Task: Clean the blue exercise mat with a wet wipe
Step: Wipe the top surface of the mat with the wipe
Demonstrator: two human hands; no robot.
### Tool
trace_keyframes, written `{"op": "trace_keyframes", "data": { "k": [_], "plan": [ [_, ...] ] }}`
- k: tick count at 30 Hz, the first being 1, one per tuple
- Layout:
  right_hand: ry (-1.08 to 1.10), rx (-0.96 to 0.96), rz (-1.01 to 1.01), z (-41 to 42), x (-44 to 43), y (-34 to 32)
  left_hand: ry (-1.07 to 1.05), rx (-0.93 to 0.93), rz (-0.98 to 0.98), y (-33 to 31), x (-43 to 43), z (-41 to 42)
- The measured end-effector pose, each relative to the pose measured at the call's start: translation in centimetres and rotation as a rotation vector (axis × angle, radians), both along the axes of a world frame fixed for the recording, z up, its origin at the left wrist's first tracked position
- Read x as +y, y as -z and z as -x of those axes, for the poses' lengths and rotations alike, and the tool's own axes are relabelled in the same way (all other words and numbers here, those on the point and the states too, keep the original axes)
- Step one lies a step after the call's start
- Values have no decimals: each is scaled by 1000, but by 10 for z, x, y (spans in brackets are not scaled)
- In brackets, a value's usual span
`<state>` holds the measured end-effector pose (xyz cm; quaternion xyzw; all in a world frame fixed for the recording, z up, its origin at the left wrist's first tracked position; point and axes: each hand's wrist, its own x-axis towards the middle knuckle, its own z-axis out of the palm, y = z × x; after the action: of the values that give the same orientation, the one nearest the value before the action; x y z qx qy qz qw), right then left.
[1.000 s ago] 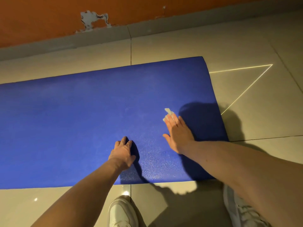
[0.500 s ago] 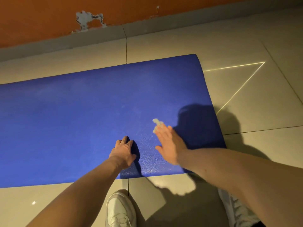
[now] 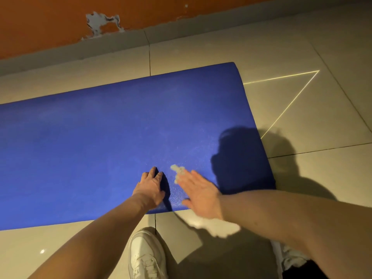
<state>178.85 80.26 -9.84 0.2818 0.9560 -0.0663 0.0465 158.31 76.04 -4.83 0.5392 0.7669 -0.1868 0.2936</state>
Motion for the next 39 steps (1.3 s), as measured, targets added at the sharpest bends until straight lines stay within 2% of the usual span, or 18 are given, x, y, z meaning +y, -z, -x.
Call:
{"op": "trace_keyframes", "data": {
  "k": [2, 5, 8, 10, 12, 14, 18, 22, 23, 25, 28, 30, 32, 37, 39],
  "plan": [
    [94, -38, -33, -14, 31, -6, 2, -9, 6, 0, -2, -2],
    [281, 91, 69, -28, 51, -4, 17, -8, 5, -1, -6, -4],
    [407, -35, 0, -6, 11, -3, 30, 0, 10, -1, -9, -6],
    [315, -85, -35, -1, -30, -8, 31, 6, 13, -1, -9, -8],
    [106, -93, 65, -7, -55, -11, 33, 14, 10, -1, -11, -9],
    [7, -121, 76, -13, -58, -7, 29, 16, 9, 0, -11, -11],
    [120, -83, -44, -27, -11, 3, 44, 6, 17, -1, -13, -16],
    [312, 61, 73, -51, 28, -4, 54, -12, 28, -2, -20, -22],
    [354, 40, 90, -47, 22, -6, 56, -14, 25, -2, -22, -23],
    [396, -71, -29, -32, -11, -3, 58, -18, 22, -1, -24, -22],
    [238, -158, -84, -26, -64, -14, 63, -13, 19, -2, -24, -22],
    [36, -161, 33, -34, -79, -14, 64, -6, 12, -2, -23, -23],
    [-55, -217, 85, -40, -79, -9, 69, 2, 7, -1, -21, -25],
    [-51, -286, 25, -64, -60, -5, 103, 15, 28, -7, -16, -28],
    [-68, -197, 125, -88, -42, -8, 125, 1, 31, -10, -13, -30]
  ]
}}
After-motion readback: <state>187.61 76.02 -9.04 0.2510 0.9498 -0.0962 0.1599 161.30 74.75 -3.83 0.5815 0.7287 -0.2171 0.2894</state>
